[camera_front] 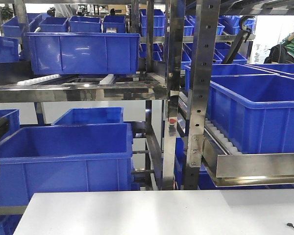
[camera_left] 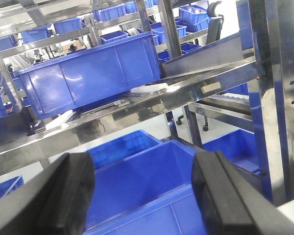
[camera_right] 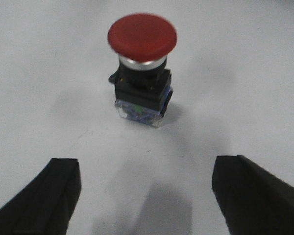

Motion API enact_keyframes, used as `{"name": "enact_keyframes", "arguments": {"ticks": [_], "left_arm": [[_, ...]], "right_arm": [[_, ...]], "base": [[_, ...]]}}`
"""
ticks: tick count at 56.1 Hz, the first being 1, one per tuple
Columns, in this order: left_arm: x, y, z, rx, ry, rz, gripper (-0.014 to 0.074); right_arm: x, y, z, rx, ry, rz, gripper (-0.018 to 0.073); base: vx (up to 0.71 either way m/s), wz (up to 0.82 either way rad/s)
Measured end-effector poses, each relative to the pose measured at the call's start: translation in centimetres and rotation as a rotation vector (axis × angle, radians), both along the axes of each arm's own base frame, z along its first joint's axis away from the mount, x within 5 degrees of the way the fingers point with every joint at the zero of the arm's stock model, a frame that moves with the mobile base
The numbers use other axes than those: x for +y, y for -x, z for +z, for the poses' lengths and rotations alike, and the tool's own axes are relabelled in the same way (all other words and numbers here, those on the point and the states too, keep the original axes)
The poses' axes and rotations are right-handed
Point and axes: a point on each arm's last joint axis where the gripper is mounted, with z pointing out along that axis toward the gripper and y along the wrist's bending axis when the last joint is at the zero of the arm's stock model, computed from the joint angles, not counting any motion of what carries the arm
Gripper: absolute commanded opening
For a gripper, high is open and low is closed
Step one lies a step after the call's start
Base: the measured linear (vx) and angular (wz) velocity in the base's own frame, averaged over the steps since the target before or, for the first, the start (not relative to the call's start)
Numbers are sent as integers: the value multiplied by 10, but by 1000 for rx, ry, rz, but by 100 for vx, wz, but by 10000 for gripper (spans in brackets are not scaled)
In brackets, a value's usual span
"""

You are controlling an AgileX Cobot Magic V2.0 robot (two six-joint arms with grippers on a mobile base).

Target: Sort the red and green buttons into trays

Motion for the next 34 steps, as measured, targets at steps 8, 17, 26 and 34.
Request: {"name": "enact_keyframes", "arguments": {"ticks": [8,17,26,34], "left_arm": [[0,0,0,0,0,0,554],[0,0,-1,15,-4,2,554],[0,0,-2,23,-6,3,554],[0,0,-3,27,-7,3,554]], "right_arm": [[4,-18,-11,6,-9,51,594],[9,-58,-16,-70,-33,85,594],[9,-72,-21,-70,-72,61,563],[10,-78,-28,-56,-85,63,342]], "base": [[0,0],[0,0],[0,0],[0,0]]}}
